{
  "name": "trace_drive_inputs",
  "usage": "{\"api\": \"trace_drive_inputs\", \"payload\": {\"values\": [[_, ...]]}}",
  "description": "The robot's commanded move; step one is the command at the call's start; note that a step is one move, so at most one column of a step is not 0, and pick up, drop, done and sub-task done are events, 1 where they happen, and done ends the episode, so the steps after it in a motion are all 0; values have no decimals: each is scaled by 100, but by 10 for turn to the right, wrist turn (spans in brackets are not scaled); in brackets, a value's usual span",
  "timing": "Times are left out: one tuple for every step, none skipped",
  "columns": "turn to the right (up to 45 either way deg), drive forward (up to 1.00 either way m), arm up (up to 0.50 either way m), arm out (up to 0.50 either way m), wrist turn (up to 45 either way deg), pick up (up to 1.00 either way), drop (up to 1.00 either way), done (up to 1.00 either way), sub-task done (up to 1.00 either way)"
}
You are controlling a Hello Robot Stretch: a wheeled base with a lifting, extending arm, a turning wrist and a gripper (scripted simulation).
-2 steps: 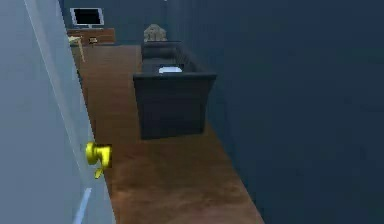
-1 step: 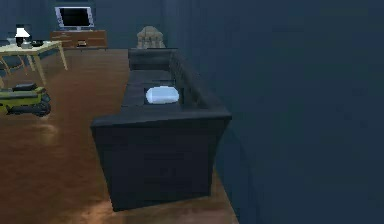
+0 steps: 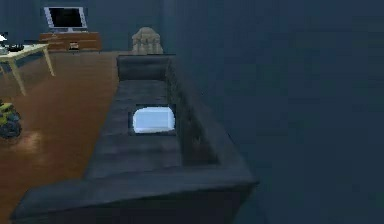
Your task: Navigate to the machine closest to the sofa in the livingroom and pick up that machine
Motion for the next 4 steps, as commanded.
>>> {"api": "trace_drive_inputs", "payload": {"values": [[-450, 0, 0, 0, 0, 0, 0, 0, 0], [-450, 0, 0, 0, 0, 0, 0, 0, 0], [-90, 0, 0, 0, 0, 0, 0, 0, 0], [0, 5, 0, 0, 0, 0, 0, 0, 0]]}}
